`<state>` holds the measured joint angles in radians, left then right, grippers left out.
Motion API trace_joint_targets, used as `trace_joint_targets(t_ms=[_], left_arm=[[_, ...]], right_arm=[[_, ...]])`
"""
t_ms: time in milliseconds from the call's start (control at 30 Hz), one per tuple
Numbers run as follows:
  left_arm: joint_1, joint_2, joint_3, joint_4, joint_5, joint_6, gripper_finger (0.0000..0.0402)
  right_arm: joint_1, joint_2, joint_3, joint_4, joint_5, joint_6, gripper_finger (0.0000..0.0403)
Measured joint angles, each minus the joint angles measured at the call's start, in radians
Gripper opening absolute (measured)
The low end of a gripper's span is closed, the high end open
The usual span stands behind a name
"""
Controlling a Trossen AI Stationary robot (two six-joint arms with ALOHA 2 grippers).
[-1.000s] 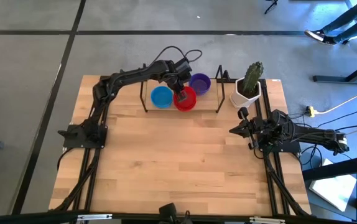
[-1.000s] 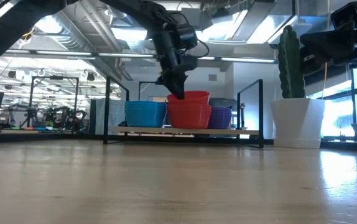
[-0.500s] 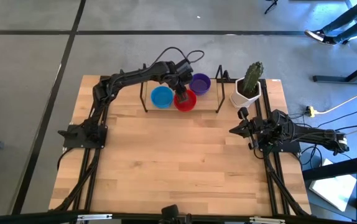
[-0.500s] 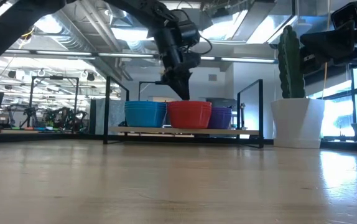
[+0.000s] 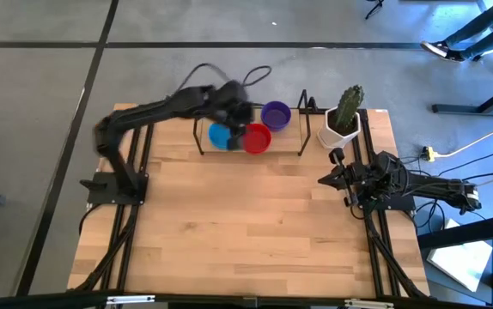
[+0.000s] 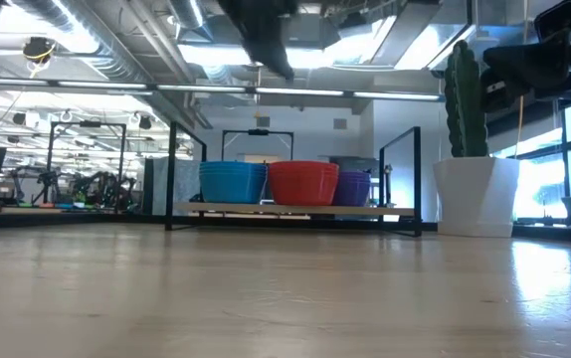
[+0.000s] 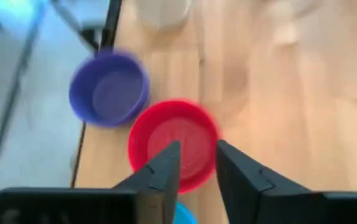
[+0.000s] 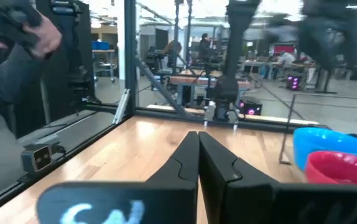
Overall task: Pick & Place Mini bowls
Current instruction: Return to Home Position
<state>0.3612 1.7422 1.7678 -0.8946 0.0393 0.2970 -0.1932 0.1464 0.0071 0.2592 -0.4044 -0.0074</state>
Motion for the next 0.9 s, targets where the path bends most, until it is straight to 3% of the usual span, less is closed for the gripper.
trace_joint_targets(t_ms=[200, 300, 367, 500, 733, 900], left_arm=[[-0.107, -0.409, -0.417, 0.284, -0.012, 0.041, 0.0017], [-0.139, -0.637, -0.685, 0.441, -0.007, 0.041, 0.0006], [-0.142, -0.794, -0.873, 0.607, 0.039, 0.015, 0.0003], [-0.117, -1.029, -1.186, 0.949, 0.228, -0.048, 0.0002], [-0.100, -1.267, -1.495, 1.124, 0.345, -0.091, 0.0002], [-0.115, -1.391, -1.644, 1.272, 0.338, -0.174, 0.0002]], right_arm=[[0.000, -0.006, 0.000, -0.019, 0.119, -0.017, 0.0003], [0.000, -0.006, 0.000, -0.026, 0.159, -0.027, 0.0003], [0.000, -0.006, 0.000, -0.025, 0.160, -0.027, 0.0002], [0.000, -0.006, 0.000, 0.014, 0.168, -0.012, 0.0002], [0.000, -0.006, 0.000, 0.036, 0.170, -0.001, 0.0002], [0.000, -0.006, 0.000, 0.053, 0.177, 0.027, 0.0002]])
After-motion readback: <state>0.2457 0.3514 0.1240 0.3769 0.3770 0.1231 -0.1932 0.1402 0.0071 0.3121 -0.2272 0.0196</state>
